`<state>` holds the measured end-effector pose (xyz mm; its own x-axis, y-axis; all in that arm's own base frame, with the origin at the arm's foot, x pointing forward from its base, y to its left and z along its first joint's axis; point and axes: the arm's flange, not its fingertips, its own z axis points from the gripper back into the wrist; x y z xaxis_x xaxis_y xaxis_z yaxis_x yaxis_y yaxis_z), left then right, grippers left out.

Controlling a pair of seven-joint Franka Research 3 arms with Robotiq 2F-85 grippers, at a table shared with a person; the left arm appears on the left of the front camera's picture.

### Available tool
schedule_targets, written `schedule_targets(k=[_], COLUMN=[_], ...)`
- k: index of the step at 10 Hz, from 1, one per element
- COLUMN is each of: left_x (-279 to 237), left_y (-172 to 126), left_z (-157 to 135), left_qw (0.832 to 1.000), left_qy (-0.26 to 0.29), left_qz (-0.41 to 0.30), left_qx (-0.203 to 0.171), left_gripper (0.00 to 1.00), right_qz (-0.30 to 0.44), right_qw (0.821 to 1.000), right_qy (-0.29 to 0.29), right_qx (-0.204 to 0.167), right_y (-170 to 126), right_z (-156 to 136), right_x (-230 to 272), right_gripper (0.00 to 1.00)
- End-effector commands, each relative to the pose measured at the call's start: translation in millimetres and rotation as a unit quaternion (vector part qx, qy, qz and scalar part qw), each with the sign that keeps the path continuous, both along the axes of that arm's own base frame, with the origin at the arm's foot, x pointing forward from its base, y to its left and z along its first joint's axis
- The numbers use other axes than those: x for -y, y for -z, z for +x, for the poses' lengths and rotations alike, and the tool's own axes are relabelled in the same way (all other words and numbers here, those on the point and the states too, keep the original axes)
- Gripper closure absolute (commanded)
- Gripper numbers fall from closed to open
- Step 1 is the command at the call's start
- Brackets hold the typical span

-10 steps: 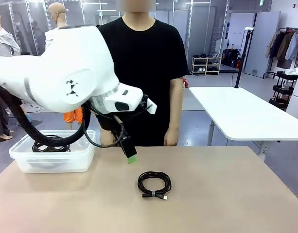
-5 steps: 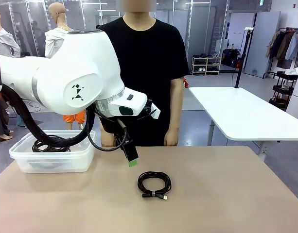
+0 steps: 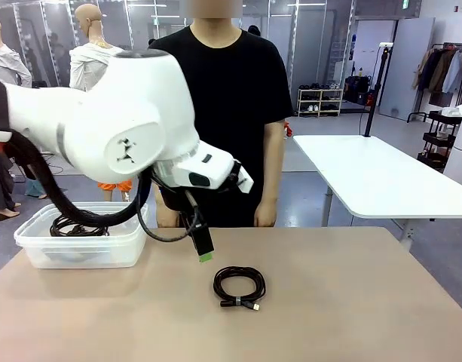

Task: Organize and store the cables.
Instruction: Place the USB Extension Cable into the Organizing box.

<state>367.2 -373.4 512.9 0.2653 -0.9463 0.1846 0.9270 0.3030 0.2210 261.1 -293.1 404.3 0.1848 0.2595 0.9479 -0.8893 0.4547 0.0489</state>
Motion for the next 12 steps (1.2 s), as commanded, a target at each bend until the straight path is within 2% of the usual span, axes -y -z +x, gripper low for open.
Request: schedule_targets(k=[1,4,5,8,10,12], left_x=[40,75,83,100,106,101], left_y=[10,42,54,99,139,158], left_z=[13,31,40,74,91,102], left_qw=[0.996,0.984,0.981,0.978,0.975,0.974], left_qy=[0.067,0.167,0.184,0.166,0.169,0.174], left_qz=[0.043,0.067,0.064,0.112,0.115,0.105], left_qx=[0.029,0.018,-0.006,-0.059,-0.082,-0.104], left_gripper=[0.0,0.0,0.0,0.0,0.0,0.0], right_qz=[-0.002,-0.002,-0.002,-0.002,-0.002,-0.002], right_qw=[1.0,1.0,1.0,1.0,1.0,1.0], right_qy=[0.0,0.0,0.0,0.0,0.0,0.0], right_qx=[-0.005,-0.005,-0.005,-0.005,-0.005,-0.005], right_y=[-4,-4,-4,-4,-4,-4], right_z=[-1,-1,-1,-1,-1,-1], right_x=[-1,-1,-1,-1,-1,-1], right_gripper=[0.0,0.0,0.0,0.0,0.0,0.0])
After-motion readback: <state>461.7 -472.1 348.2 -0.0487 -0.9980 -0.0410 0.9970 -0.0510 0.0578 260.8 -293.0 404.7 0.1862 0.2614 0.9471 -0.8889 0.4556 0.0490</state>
